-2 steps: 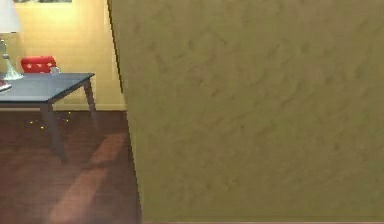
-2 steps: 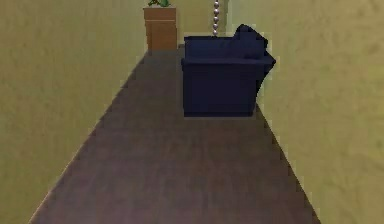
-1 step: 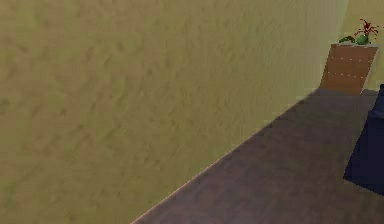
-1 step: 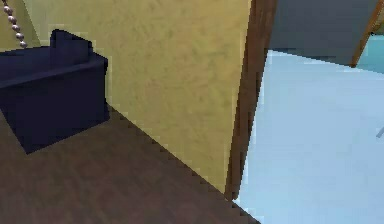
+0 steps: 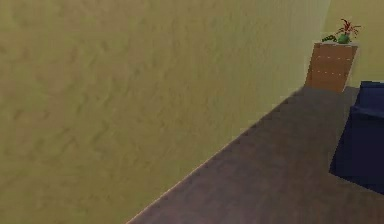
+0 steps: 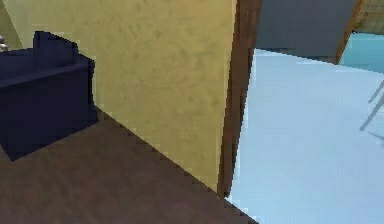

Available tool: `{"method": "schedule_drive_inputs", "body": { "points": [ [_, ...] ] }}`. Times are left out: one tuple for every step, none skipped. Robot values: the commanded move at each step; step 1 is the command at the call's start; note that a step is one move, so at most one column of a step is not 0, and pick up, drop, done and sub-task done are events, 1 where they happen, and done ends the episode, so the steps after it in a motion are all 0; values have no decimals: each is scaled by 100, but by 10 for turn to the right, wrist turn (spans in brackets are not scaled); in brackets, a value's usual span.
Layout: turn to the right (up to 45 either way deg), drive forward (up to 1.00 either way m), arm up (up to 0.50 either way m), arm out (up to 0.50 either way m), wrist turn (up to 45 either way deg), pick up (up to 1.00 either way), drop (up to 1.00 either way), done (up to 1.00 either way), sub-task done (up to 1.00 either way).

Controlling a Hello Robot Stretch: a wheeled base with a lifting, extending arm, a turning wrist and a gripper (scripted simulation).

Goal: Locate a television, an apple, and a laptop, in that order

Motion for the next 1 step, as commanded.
{"method": "schedule_drive_inputs", "body": {
  "points": [
    [0,20,0,0,0,0,0,0,0]
  ]
}}
